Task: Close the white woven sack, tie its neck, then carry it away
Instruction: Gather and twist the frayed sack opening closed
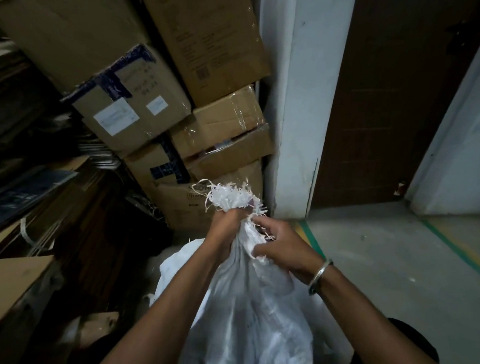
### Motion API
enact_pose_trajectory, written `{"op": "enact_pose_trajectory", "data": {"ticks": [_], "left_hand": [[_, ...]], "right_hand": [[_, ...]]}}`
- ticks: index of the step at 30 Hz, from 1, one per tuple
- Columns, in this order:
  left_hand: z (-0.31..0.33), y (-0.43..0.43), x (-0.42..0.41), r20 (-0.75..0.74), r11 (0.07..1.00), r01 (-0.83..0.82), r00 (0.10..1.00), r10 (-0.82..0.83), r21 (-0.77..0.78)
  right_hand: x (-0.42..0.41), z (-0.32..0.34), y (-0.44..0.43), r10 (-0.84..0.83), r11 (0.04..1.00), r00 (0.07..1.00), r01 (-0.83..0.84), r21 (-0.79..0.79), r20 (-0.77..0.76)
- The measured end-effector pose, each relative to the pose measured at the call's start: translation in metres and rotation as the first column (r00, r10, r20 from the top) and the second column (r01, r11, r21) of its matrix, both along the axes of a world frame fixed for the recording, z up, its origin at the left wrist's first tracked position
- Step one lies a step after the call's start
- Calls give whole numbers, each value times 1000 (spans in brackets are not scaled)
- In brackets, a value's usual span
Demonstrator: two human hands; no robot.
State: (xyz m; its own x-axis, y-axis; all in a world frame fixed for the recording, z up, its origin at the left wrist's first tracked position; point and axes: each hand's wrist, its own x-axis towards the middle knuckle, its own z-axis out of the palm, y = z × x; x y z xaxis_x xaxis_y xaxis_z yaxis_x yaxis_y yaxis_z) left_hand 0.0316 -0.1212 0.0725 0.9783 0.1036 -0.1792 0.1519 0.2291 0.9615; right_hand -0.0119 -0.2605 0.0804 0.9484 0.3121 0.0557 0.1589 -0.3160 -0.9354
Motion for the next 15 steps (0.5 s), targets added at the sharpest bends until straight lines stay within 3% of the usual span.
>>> {"op": "enact_pose_trajectory", "data": {"ticks": [2, 4, 6, 7, 9, 10, 12, 15], "left_hand": [[-2, -3, 1, -40, 996, -68, 997, 70, 51], [-6, 1, 6, -41, 996, -79, 996, 80, 41], [-7, 7, 11, -30, 997, -68, 997, 70, 35], [-7, 8, 10, -27, 997, -56, 998, 57, 52], [-10, 8, 12, -12, 997, -26, 1000, 27, 77], [-11, 6, 12, -4, 996, 1, 1000, 0, 86], [-10, 0, 11, 2, 993, 59, 998, -60, 105], [-1, -7, 1, -12, 992, 102, 995, -102, 71]], "right_hand": [[-10, 0, -2, -123, 967, 984, 148, -209, 127], [-20, -2, -7, -167, 869, 899, 329, -371, 405], [-21, -4, -12, -66, 824, 863, 330, -461, 501], [-18, -3, -15, -23, 853, 888, 257, -455, 458], [-6, -3, -18, -31, 976, 962, 88, -201, 270], [6, -8, -18, -105, 992, 970, 118, -49, 218], [27, -18, -13, -309, 949, 929, 289, 125, 205], [42, -35, 7, -466, 846, 882, 420, 329, 73]]}}
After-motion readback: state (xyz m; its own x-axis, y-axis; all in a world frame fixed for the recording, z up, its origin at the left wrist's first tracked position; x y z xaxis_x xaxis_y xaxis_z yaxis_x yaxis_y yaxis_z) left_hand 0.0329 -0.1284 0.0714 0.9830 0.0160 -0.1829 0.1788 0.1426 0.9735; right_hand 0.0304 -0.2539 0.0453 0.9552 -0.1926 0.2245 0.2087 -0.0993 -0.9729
